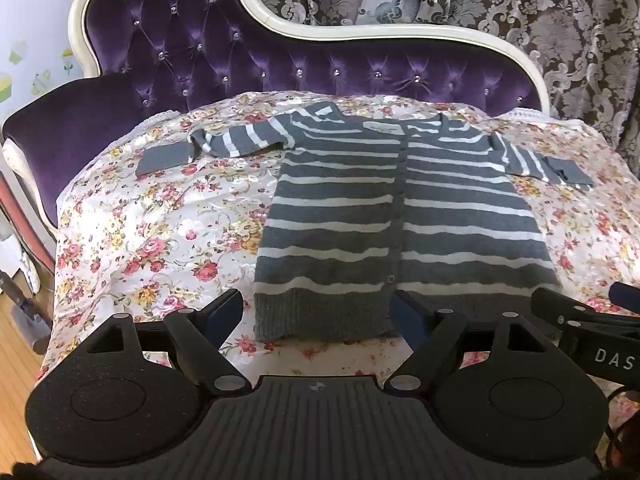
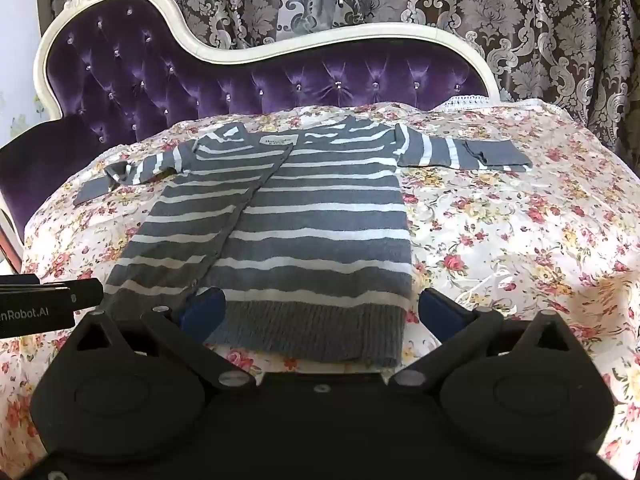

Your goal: Fold small clothes

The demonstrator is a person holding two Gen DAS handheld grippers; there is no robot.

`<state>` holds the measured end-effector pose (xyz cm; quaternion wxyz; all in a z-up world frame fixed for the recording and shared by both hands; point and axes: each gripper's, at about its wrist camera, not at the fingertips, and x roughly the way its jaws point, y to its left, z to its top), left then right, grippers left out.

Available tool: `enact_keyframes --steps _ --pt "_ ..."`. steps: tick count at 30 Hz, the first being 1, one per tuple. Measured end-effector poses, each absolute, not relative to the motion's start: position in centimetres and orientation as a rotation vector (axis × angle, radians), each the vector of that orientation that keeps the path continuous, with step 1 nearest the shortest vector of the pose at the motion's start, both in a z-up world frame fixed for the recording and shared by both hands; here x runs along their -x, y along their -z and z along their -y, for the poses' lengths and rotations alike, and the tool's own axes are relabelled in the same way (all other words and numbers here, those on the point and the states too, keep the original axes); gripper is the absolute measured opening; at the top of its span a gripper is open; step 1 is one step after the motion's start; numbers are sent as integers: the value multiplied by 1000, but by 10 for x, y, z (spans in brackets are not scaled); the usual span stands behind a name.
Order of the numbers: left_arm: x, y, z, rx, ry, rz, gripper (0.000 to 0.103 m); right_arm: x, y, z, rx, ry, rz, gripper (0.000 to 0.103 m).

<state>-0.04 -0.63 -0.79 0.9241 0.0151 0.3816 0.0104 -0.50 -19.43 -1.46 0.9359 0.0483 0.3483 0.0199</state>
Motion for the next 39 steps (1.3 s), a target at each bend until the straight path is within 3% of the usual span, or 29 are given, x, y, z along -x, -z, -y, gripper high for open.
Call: enact_keyframes --steps 39 --pt "-3 15 10 -42 -12 -802 80 -2 22 190 -115 -61 -727 102"
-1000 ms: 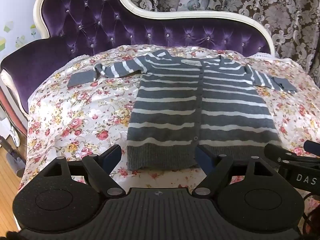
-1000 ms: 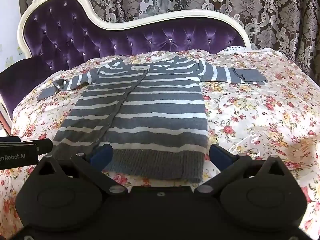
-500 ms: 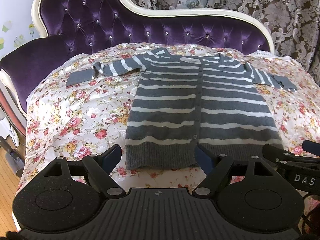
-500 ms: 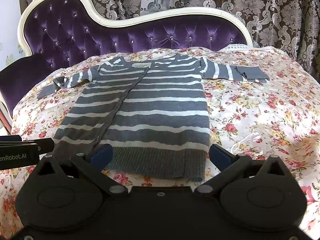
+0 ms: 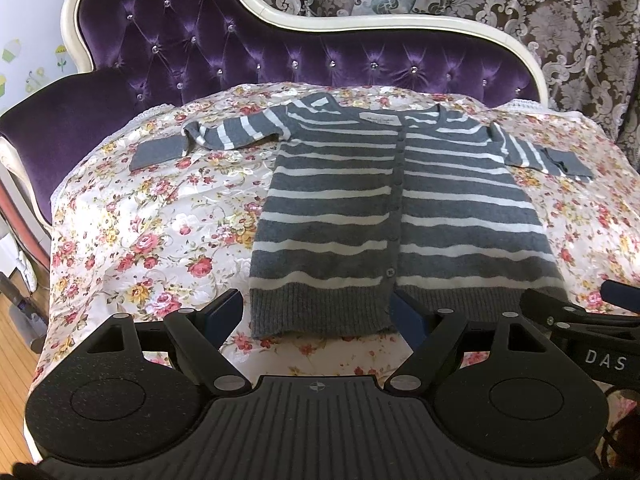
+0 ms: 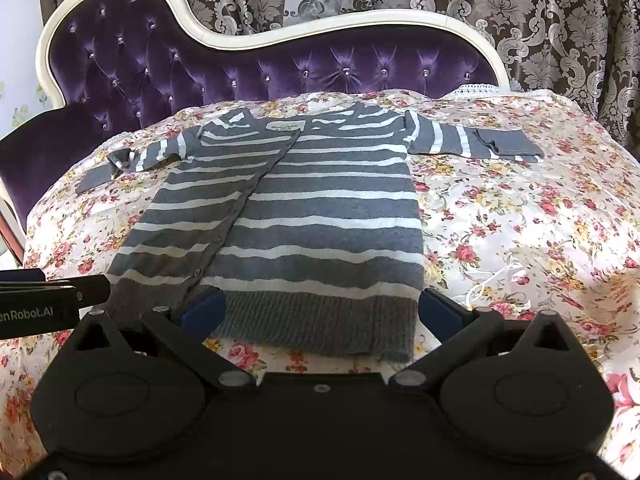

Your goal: Fold small clothes

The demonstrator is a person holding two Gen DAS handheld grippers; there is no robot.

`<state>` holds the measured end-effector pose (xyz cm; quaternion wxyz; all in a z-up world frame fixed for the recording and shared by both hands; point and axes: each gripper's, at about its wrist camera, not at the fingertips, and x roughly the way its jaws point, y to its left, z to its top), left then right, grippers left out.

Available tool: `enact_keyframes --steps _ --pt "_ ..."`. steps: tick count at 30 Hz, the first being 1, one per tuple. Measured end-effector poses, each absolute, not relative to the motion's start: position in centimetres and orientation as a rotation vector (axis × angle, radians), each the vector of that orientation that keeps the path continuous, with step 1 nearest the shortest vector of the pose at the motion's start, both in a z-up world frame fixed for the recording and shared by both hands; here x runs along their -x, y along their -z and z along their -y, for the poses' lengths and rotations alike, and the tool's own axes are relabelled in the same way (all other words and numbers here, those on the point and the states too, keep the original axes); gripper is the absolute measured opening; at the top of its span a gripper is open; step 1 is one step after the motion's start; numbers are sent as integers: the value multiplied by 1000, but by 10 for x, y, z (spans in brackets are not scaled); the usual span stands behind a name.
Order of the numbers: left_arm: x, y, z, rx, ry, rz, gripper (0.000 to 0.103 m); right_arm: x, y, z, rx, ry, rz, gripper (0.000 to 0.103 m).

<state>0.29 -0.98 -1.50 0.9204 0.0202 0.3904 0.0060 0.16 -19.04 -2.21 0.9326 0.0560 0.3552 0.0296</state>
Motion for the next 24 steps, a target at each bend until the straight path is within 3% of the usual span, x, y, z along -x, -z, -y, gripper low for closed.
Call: enact_keyframes --steps 24 --pt "-67 -33 -2 1 140 -719 80 -82 -5 240 -298 -212 -814 103"
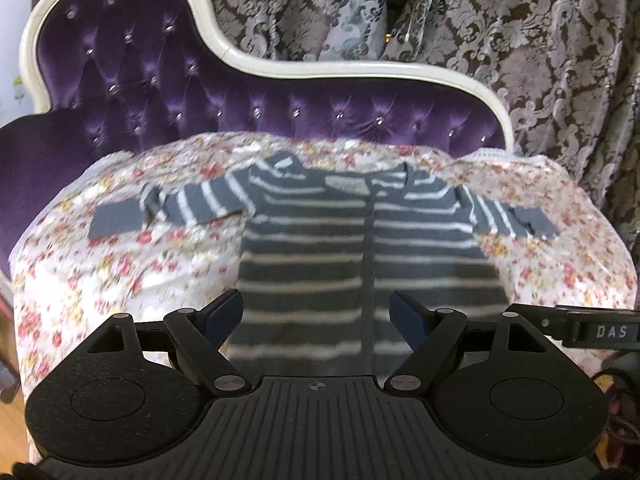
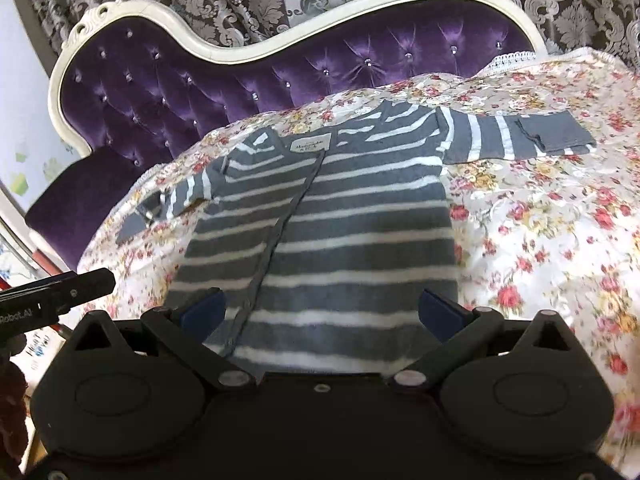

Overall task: Fold small clothes
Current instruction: 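Move the right gripper to a grey sleeve cuff and close on it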

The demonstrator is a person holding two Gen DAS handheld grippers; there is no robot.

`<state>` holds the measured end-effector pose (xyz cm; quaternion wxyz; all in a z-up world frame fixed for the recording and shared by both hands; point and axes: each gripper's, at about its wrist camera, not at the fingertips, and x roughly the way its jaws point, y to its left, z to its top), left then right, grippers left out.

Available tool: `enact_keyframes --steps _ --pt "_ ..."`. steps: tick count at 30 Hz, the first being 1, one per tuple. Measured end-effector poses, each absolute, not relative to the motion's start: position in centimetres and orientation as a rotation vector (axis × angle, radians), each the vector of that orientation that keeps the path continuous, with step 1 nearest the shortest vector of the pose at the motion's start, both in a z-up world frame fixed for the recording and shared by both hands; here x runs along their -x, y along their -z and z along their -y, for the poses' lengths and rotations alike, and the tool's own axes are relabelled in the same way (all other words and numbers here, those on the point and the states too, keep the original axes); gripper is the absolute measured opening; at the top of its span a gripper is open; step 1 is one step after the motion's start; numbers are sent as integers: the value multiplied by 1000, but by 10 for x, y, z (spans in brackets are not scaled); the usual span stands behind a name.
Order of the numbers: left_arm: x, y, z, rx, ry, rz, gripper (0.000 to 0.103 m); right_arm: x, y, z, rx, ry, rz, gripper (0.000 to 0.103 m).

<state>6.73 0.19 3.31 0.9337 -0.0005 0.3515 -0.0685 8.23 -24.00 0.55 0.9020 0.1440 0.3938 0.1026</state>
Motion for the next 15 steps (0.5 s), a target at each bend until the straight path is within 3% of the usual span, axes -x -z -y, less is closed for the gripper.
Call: enact_keyframes --steps 15 --pt "-163 -8 24 -125 108 -646 80 -181 4 314 -165 -6 -806 103"
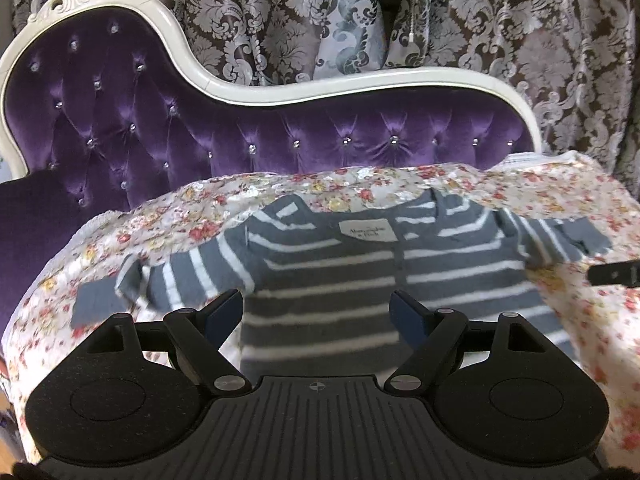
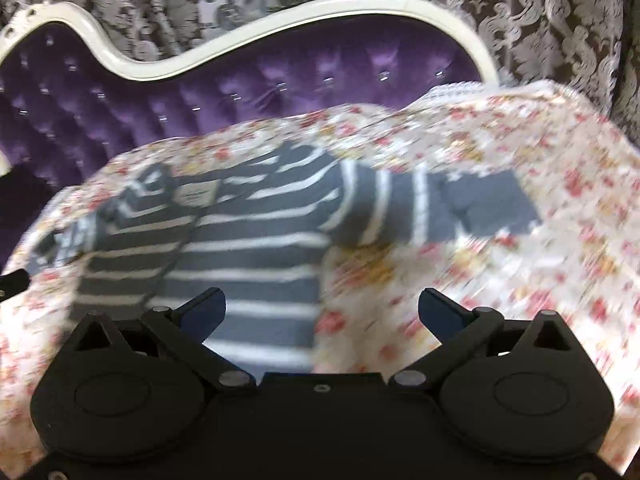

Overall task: Fold small clothes
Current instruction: 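Move the right gripper to a grey sleeve cuff and close on it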

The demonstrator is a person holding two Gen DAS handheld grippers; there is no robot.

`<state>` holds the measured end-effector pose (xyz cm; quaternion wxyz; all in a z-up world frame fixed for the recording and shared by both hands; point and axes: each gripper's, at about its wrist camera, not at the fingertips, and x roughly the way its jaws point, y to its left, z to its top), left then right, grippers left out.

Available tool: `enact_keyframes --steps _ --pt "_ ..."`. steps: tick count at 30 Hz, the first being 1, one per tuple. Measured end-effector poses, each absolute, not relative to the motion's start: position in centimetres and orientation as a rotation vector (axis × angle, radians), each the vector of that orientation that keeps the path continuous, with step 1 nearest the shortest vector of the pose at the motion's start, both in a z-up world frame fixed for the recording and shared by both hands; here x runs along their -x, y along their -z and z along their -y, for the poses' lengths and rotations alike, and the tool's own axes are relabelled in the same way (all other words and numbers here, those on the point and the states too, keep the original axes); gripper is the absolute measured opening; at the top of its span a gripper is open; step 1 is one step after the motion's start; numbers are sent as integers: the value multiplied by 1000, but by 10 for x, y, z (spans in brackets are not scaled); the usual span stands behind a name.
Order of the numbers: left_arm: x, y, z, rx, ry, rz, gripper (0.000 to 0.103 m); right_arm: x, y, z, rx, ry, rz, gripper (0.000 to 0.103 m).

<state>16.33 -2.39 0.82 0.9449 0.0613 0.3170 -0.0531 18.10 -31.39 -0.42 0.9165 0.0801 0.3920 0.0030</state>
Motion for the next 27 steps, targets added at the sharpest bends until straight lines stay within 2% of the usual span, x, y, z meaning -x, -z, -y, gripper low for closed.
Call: enact_keyframes --steps 14,23,27 --pt "-257 57 41 -134 117 -689 80 -254 32 385 -191 21 -754 102" --pt "-285 92 44 -120 103 -754 80 -282 45 397 -17 128 -771 102" --pt "-284 103 37 -77 105 -742 89 -284 56 391 52 143 -774 98"
